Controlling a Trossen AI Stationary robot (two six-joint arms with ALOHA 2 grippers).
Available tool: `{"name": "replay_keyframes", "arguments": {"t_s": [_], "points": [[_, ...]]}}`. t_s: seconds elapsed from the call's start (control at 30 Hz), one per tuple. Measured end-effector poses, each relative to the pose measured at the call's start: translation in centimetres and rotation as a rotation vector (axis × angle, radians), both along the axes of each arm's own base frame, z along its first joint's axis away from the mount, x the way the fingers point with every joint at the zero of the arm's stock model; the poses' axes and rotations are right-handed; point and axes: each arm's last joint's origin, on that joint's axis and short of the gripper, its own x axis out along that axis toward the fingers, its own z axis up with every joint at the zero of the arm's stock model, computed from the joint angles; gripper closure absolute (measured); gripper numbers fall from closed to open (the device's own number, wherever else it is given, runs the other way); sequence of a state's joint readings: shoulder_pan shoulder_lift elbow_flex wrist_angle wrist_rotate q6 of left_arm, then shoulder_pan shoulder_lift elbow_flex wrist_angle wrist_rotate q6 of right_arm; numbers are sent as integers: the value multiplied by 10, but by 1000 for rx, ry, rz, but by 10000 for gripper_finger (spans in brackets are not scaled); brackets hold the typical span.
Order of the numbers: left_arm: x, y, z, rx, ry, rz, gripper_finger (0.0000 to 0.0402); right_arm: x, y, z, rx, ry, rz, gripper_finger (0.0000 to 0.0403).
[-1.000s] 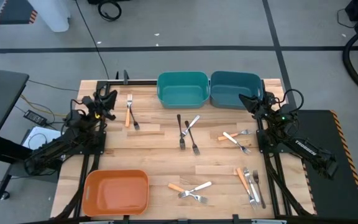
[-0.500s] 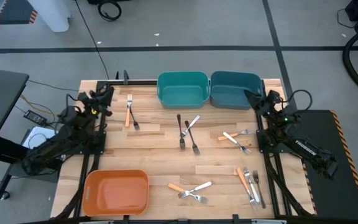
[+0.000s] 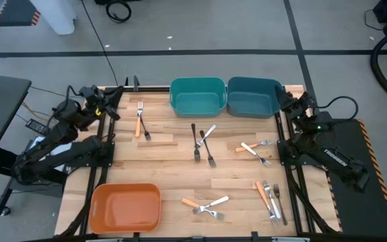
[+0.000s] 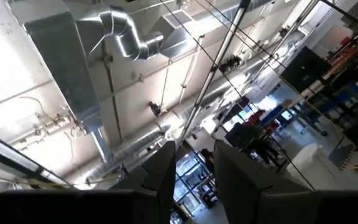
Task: Sort silverware by color (type)
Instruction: Put the white fork into the blue bin
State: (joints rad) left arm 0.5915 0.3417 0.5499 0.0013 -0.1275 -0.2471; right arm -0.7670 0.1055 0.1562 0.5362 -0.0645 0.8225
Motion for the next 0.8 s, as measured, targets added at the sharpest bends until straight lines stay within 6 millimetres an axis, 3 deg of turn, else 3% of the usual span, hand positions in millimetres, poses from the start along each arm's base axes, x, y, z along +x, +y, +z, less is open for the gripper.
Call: {"name": "replay_keyframes", "arguments": {"t_s": [0.3,0.8], "points": [[22,13,1,-77,37,-66,331,20,-18,27,59,142,17,280],[29,18,15,1,-85,-64,335,33,-29,31,-113,282,-68,276]]}}
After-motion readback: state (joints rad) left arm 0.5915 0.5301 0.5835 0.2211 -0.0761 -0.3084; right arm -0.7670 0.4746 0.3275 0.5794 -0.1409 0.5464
